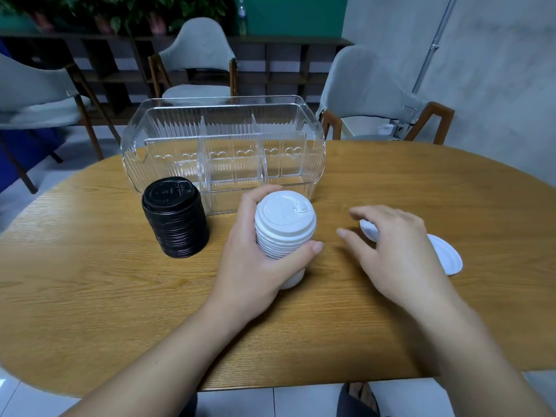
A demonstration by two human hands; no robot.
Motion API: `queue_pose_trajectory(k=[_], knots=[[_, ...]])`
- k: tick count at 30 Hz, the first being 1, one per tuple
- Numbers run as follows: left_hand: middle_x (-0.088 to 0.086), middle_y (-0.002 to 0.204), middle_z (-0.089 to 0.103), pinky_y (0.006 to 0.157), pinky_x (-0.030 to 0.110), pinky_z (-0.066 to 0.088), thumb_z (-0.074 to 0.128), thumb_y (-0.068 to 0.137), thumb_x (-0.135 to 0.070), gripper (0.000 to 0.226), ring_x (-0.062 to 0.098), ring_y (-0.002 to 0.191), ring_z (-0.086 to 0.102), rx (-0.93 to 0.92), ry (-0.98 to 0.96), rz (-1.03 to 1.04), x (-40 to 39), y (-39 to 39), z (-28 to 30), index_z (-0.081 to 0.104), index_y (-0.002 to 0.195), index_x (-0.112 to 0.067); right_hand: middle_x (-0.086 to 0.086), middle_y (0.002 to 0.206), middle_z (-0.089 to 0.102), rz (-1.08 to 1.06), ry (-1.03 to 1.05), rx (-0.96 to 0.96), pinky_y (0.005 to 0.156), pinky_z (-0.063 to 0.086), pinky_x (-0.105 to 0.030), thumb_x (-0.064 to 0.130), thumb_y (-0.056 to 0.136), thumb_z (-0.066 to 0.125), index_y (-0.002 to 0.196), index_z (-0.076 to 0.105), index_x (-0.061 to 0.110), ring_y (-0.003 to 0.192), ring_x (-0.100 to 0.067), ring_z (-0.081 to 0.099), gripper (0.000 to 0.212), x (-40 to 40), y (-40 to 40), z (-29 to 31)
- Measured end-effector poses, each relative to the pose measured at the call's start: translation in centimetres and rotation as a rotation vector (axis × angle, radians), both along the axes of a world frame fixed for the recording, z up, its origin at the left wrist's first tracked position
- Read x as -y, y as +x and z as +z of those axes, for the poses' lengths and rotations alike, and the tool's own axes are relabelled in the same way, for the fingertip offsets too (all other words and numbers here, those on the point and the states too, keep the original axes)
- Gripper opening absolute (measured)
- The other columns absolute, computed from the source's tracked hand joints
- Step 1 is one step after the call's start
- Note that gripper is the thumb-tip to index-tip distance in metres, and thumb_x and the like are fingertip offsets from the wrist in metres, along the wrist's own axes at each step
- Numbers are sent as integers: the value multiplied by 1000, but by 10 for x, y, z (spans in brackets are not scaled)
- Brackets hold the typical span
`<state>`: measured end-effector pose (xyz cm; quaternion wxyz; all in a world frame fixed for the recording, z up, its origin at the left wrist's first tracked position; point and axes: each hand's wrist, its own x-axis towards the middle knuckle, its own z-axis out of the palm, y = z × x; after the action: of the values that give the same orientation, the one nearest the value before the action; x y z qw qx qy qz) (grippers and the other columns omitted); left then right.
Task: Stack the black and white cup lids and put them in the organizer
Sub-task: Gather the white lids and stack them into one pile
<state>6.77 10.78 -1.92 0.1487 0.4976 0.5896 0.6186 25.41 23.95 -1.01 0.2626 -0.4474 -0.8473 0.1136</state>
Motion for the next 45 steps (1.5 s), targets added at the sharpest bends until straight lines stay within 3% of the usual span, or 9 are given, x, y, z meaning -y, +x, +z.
queue_pose_trajectory(k=[9,13,17,21,24,32,36,41,45], knots=[[-25,134,65,106,15,46,99,73,-38,84,6,130,64,-2,25,8,-6,-5,-1,56,144,-26,-1,106,71,-269,125,355,107,29,-45,44,97,78,104,79,26,109,-31,62,19,-15,4,-19],[-23,134,66,106,15,46,100,73,-36,84,7,130,65,-19,20,7,-8,-8,-3,57,144,-26,2,86,63,-263,142,363,102,34,-47,33,96,78,78,63,28,92,-30,61,24,-15,5,-24],[-16,137,67,109,21,49,102,73,-36,85,11,132,66,-29,1,6,-9,-14,-3,58,145,-28,6,84,69,-212,141,317,100,31,-42,24,96,76,82,71,28,92,-28,64,16,-12,1,-27],[-17,137,67,109,21,50,102,73,-36,86,9,132,65,-36,-23,10,-9,-20,0,58,146,-30,8,86,72,-113,174,161,98,28,-38,20,97,77,84,74,28,89,-26,63,15,-7,-5,-28],[-19,135,68,105,15,48,103,73,-34,85,5,129,66,-54,-50,5,-7,-21,4,58,145,-30,11,85,67,-21,160,0,97,39,-40,23,100,78,90,74,27,84,-23,61,11,-2,-8,-25],[-18,155,59,124,30,42,101,69,-47,113,4,149,54,-129,-131,-71,3,-33,12,43,165,-37,5,95,80,93,-294,-680,82,58,-36,19,109,69,100,82,24,89,-20,72,17,12,-3,12],[-11,159,58,126,35,41,83,95,-50,74,13,153,51,-297,-33,-8,7,-27,22,55,159,-26,2,105,84,161,-473,-837,88,56,-39,17,112,61,103,85,20,94,-12,73,26,19,1,27],[-7,155,58,129,40,34,68,108,-42,25,21,156,45,-427,15,16,8,-13,34,79,124,-26,-11,112,82,362,-527,-837,104,52,-67,20,115,56,110,82,15,110,-39,73,27,28,-3,36],[-11,148,65,128,30,28,69,109,-40,14,21,156,43,-363,12,-16,9,-5,43,73,98,-32,-4,111,83,390,-434,-812,96,59,-49,21,114,57,114,82,14,108,-27,76,26,39,-10,46]])
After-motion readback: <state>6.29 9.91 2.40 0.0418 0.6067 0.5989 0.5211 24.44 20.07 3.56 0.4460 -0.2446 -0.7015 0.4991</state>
